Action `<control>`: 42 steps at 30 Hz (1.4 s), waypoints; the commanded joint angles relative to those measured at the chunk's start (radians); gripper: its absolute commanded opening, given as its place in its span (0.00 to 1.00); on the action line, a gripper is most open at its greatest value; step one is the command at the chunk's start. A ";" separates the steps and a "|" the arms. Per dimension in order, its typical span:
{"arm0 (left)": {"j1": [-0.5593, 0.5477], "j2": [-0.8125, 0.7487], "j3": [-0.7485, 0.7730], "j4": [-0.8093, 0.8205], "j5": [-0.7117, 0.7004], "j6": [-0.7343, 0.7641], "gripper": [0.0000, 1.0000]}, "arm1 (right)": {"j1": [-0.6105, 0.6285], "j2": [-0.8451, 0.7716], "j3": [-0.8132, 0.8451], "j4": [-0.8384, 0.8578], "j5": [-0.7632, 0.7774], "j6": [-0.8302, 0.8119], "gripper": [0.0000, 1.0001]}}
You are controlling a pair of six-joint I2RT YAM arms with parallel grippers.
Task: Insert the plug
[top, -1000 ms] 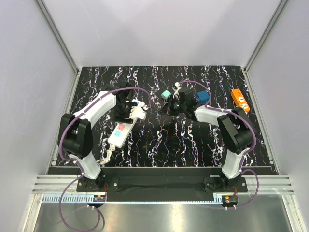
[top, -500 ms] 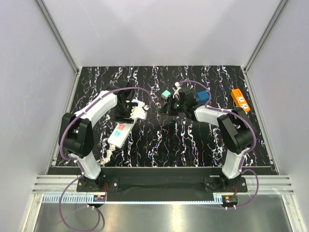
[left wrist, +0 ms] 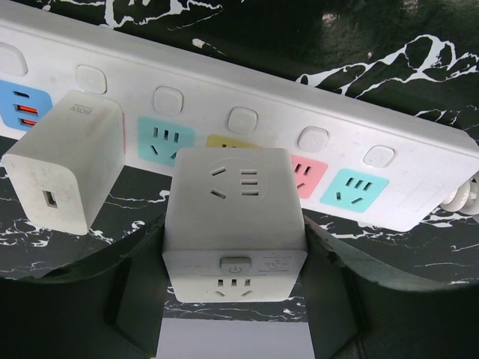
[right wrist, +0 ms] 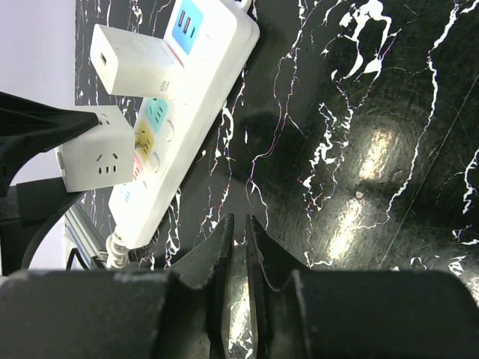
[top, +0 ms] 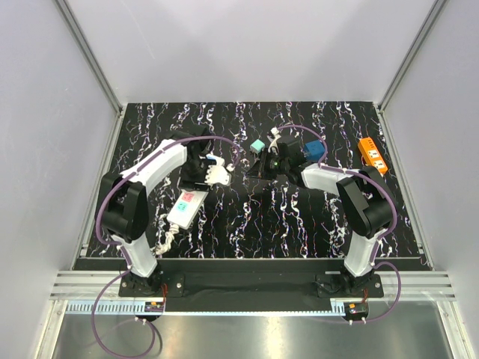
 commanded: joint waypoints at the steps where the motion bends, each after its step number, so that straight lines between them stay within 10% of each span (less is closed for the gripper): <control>1: -0.013 0.058 -0.016 -0.005 -0.017 -0.024 0.00 | 0.000 -0.026 0.002 0.024 -0.007 -0.010 0.18; 42: -0.027 0.068 -0.123 0.197 -0.033 0.036 0.00 | -0.008 -0.030 -0.006 0.022 0.005 -0.022 0.17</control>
